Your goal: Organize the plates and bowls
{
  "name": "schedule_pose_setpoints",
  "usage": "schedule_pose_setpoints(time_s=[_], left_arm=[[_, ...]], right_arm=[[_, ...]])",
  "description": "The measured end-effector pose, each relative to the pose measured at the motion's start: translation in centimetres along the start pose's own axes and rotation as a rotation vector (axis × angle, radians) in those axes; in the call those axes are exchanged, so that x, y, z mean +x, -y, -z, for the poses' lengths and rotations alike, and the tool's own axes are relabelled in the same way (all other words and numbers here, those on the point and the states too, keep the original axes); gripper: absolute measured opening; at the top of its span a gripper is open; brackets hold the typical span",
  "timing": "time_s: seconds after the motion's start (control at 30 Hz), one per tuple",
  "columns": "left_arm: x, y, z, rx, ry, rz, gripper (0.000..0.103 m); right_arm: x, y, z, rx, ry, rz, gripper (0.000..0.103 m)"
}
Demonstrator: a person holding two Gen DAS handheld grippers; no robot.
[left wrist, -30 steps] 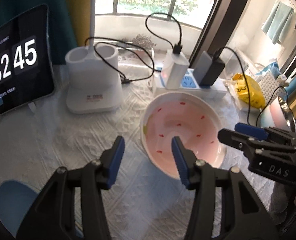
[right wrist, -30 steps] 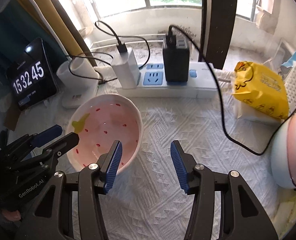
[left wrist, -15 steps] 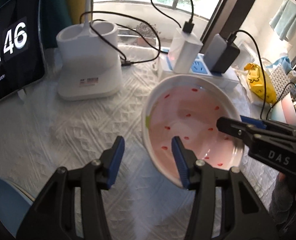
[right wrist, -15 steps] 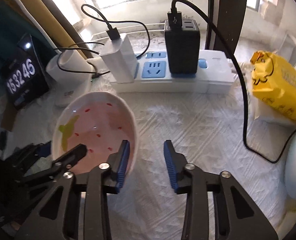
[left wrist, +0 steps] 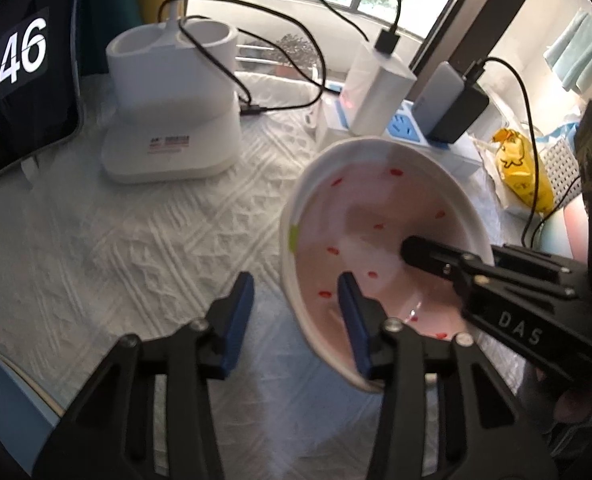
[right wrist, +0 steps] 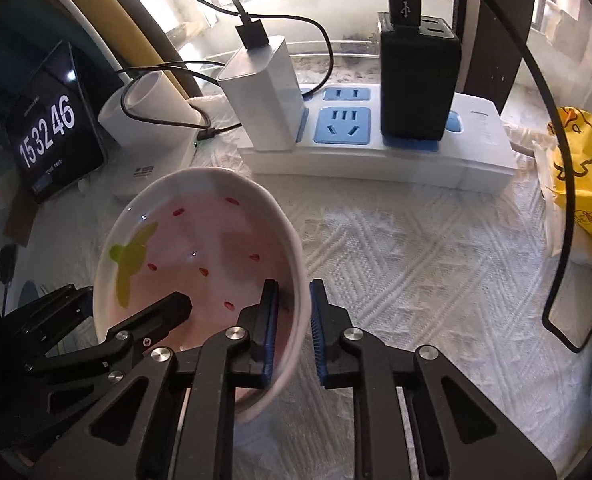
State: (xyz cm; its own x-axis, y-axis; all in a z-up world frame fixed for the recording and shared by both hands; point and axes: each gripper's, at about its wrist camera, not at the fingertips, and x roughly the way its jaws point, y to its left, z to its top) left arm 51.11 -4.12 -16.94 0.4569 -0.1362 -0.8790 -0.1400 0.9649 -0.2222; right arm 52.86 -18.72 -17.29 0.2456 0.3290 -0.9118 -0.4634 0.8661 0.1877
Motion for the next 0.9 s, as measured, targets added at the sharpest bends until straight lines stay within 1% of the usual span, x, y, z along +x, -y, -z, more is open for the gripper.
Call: schedule_pose_setpoints(time_s=[0.07, 0.17, 0.37, 0.53, 0.9], left_arm=[[-0.1, 0.3, 0.0, 0.006, 0.0, 0.006, 0.032], [0.0, 0.8, 0.1, 0.016, 0.001, 0.013, 0.025], [-0.1, 1.2, 0.1, 0.019, 0.012, 0.003, 0.02], [-0.2, 1.5, 0.5, 0.029, 0.01, 0.007, 0.019], [-2.8, 3.2, 0.8, 0.057, 0.085, 0.016, 0.018]], right_arm=[[0.0, -0.2, 0.0, -0.014, 0.008, -0.004, 0.013], [0.0, -0.4, 0.1, -0.026, 0.025, 0.0, 0.012], [-0.4, -0.6, 0.3, -0.027, 0.042, -0.004, 0.012], [-1.2, -0.8, 0.5, -0.045, 0.063, 0.01, 0.01], [-4.2, -0.6, 0.7, -0.032, 0.101, 0.016, 0.01]])
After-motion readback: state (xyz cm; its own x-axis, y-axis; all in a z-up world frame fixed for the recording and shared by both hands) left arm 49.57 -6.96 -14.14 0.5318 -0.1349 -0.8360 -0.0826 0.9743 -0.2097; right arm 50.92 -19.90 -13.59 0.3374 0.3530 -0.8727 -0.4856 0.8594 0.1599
